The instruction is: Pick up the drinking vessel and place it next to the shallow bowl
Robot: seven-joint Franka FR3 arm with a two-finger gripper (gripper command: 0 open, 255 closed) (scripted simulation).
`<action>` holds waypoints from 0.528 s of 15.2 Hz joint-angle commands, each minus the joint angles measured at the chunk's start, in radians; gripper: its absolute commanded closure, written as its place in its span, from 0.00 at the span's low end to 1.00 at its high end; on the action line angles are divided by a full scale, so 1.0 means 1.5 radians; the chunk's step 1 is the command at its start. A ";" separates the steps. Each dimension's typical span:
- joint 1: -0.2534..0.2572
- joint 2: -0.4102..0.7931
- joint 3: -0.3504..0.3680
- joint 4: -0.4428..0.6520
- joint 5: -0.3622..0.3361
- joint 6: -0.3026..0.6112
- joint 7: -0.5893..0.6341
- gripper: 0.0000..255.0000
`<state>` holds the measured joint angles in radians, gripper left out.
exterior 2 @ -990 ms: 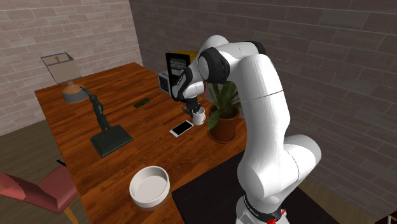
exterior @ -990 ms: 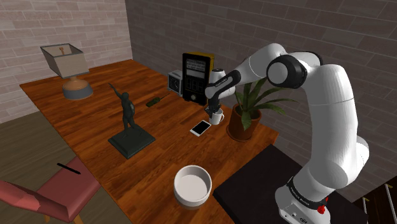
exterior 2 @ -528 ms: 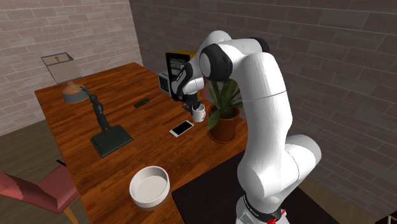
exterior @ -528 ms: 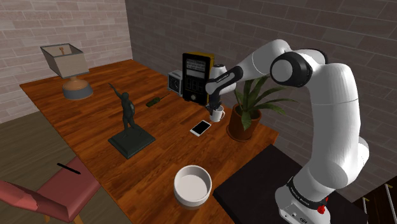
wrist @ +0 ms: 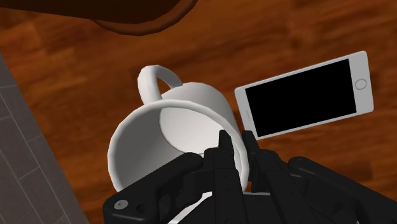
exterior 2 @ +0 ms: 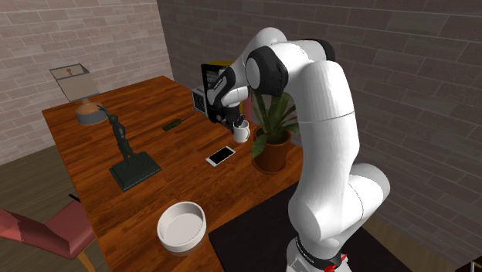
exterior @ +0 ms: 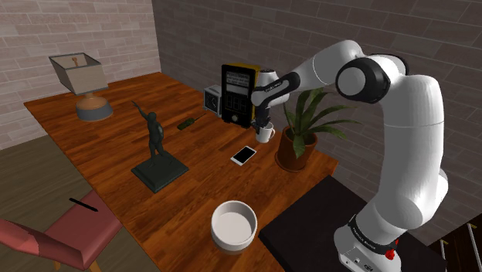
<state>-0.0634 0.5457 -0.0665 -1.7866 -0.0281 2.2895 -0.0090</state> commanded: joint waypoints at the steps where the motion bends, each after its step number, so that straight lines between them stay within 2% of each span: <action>1: 0.001 -0.013 0.000 0.000 -0.001 -0.013 0.000 1.00; 8: 0.002 -0.050 -0.001 0.010 -0.002 -0.060 -0.001 1.00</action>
<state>-0.0616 0.4782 -0.0684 -1.7739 -0.0303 2.2094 -0.0112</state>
